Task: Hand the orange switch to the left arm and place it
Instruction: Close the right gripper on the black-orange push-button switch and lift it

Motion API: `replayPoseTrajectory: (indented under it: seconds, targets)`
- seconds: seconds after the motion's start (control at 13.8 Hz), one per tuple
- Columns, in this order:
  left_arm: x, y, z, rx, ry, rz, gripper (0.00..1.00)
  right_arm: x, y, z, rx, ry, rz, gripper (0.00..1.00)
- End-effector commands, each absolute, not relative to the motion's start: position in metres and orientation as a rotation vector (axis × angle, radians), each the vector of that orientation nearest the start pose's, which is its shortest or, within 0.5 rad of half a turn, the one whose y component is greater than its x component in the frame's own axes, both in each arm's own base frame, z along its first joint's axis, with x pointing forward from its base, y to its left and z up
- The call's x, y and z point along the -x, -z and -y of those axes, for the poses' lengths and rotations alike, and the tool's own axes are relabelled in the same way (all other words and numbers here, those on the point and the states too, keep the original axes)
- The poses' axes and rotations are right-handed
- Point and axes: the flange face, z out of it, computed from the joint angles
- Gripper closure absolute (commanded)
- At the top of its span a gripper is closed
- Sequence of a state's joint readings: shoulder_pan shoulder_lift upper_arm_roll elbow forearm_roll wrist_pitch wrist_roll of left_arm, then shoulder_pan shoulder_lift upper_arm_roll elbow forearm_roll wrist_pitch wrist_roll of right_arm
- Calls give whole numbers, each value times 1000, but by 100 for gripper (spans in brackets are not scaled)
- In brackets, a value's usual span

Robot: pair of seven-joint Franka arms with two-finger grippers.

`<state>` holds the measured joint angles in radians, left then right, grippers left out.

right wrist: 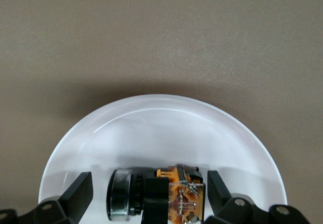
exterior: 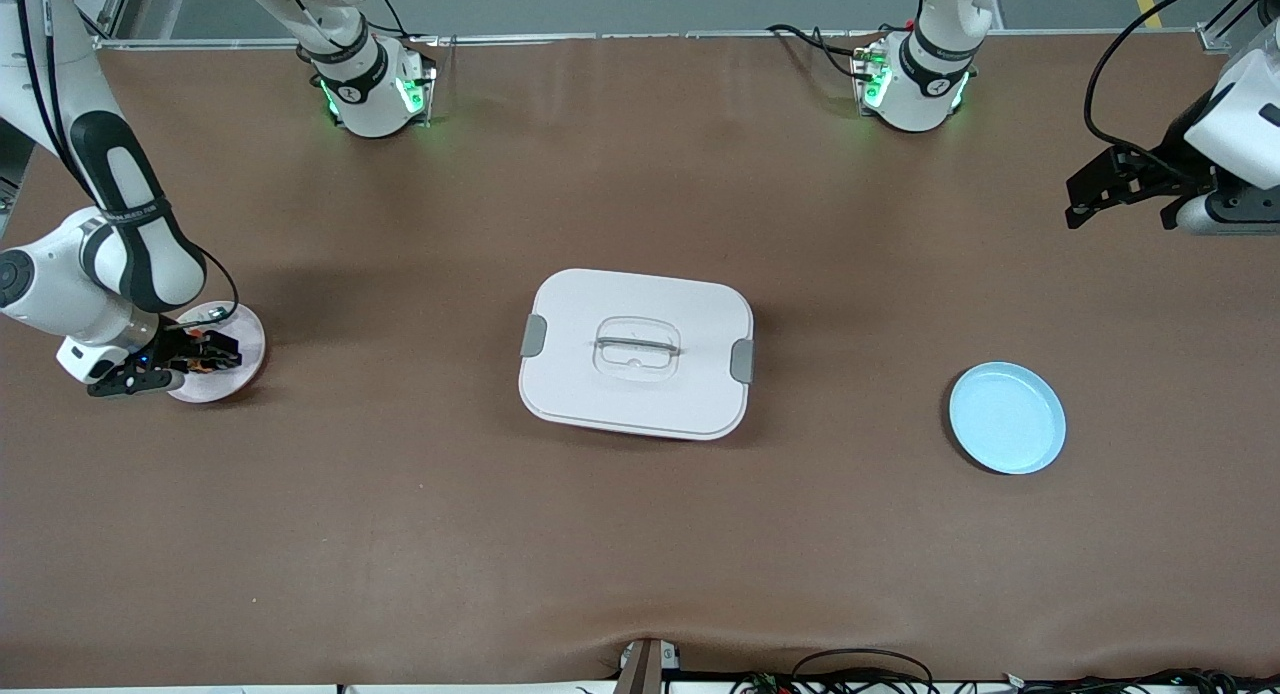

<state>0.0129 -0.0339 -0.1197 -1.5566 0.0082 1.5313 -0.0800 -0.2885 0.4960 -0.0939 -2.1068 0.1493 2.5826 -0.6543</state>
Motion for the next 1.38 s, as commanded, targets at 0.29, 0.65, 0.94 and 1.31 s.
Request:
replayPoseTrajectory:
  seconds: [0.29, 0.65, 0.94, 1.31]
  targets:
    - [-539, -650, 56, 3133, 10, -57, 0, -531, -171, 223, 3084, 16, 265, 0]
    - [-539, -650, 56, 3133, 10, -57, 0, -532, -173, 222, 3079, 5, 272, 57]
    - [-539, -650, 57, 3133, 11, -59, 0, -540, -183, 221, 3062, -17, 248, 100]
    - [-539, -650, 56, 3131, 11, -57, 0, -568, -252, 200, 2983, -158, 102, 100]
